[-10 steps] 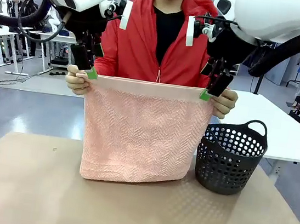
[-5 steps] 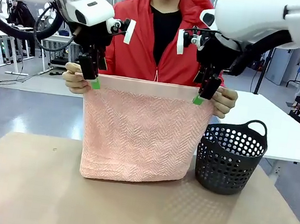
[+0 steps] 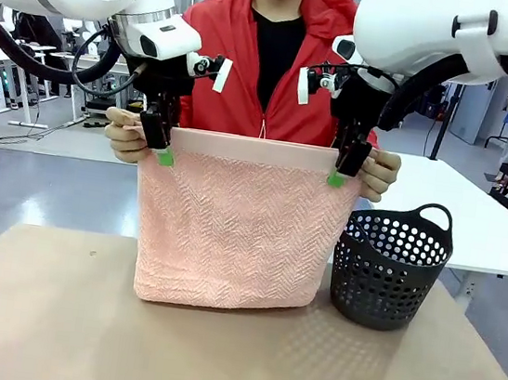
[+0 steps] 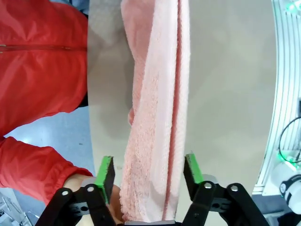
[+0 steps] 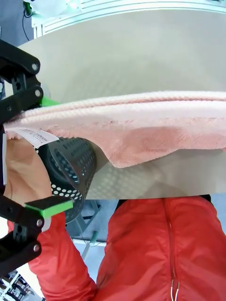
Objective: Fold the towel.
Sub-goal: Release the end of the 100 cm Hotel Towel you were holding and grab the top end of the folded side.
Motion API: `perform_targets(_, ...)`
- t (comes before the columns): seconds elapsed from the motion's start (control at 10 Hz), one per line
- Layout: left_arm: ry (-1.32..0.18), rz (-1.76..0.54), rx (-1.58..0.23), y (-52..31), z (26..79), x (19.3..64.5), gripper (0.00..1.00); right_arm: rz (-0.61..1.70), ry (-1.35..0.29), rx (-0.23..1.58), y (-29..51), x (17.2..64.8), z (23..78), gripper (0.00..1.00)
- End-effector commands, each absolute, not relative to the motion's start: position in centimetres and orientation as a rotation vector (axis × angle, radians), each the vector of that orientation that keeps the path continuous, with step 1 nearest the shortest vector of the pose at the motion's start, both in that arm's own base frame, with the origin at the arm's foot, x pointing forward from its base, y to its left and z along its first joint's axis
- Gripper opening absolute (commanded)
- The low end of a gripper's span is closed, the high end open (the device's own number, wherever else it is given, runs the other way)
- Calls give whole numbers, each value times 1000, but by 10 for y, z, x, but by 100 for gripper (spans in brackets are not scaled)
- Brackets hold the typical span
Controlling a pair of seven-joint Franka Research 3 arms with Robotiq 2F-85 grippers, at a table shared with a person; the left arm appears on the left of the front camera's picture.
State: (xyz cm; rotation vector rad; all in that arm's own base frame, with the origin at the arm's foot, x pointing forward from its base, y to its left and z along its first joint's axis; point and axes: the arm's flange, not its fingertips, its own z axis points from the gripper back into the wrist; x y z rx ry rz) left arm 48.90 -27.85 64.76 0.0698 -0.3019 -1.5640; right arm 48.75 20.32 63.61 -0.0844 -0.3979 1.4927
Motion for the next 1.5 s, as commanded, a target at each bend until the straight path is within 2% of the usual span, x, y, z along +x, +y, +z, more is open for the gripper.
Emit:
perform_targets(0.0, -297, -1551, 30, -275, 657, 489, 0, 1476, -377, -102, 206, 490, 641, 0)
perform_targets(0.1, -299, -1552, 31, -277, 658, 488, 0, 1475, -377, -104, 207, 489, 641, 0)
perform_targets(0.2, -294, -1550, 32, -277, 657, 488, 14, 1475, -379, -107, 207, 489, 641, 0)
perform_targets(0.3, -291, -1547, 30, -276, 656, 488, 4, 1473, -379, -107, 207, 488, 642, 13)
perform_targets(0.4, -293, -1548, 29, -275, 657, 488, 0, 1471, -381, -107, 207, 488, 642, 4)
perform_targets(0.5, -297, -1547, 30, -274, 658, 487, 0, 1471, -384, -108, 207, 487, 642, 0)
perform_targets(0.9, -322, -1507, -5, -262, 651, 482, 0, 1435, -411, -74, 197, 488, 636, 0)
perform_targets(1.0, -309, -1550, 56, -274, 656, 488, 0, 1491, -397, -84, 204, 486, 641, 0)
perform_targets(1.4, -309, -1550, 56, -274, 656, 488, 0, 1491, -397, -84, 204, 486, 641, 0)
